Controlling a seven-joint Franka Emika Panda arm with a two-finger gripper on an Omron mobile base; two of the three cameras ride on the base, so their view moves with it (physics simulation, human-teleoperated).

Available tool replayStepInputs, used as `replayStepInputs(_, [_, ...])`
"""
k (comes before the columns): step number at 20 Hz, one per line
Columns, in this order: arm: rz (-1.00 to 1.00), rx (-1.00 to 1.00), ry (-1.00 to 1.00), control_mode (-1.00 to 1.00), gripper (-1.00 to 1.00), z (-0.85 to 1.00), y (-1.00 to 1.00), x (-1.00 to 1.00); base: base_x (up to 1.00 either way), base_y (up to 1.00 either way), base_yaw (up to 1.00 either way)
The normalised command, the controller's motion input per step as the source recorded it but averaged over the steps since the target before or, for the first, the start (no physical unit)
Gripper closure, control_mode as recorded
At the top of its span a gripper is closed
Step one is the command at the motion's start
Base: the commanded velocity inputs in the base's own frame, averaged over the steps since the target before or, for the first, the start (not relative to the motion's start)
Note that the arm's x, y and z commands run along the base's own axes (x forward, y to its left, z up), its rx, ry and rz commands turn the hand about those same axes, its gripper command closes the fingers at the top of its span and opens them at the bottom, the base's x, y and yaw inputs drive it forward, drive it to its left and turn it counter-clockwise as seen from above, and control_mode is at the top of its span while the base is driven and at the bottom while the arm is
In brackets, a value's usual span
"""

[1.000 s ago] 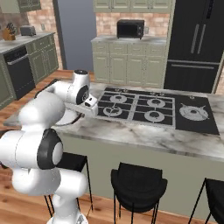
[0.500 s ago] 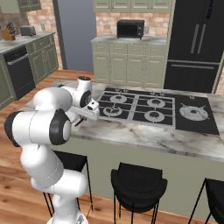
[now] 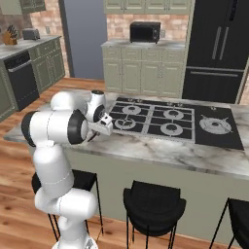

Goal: Take the fork and place it on the left side of the plate. Then take the spoon and place it on the right side of the plate. Make sure they're directly next to the plate.

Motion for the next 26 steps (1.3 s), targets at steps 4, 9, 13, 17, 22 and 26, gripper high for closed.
replayStepInputs(4, [0.00,-0.03,0.00,-1.00,1.00,-0.35,0.19,0.41,0.00,0.00,0.00])
replayStepInputs(9, [0.00,-0.04,0.00,-1.00,1.00,-0.35,0.21,0.39,0.00,0.00,0.00])
replayStepInputs(13, [0.00,-0.04,0.00,-1.00,-1.00,-0.38,0.08,0.31,0.00,0.00,0.00])
replayStepInputs(17, [0.00,-0.01,-0.01,-1.00,-1.00,-0.26,-0.01,0.03,0.00,0.00,0.00])
replayStepInputs(22, [0.00,0.02,-0.01,-1.00,-1.00,0.40,-0.09,-0.26,0.00,0.00,0.00])
replayStepInputs(26, [0.00,0.00,-0.10,-1.00,-1.00,0.84,-0.15,-0.47,0.00,0.00,0.00])
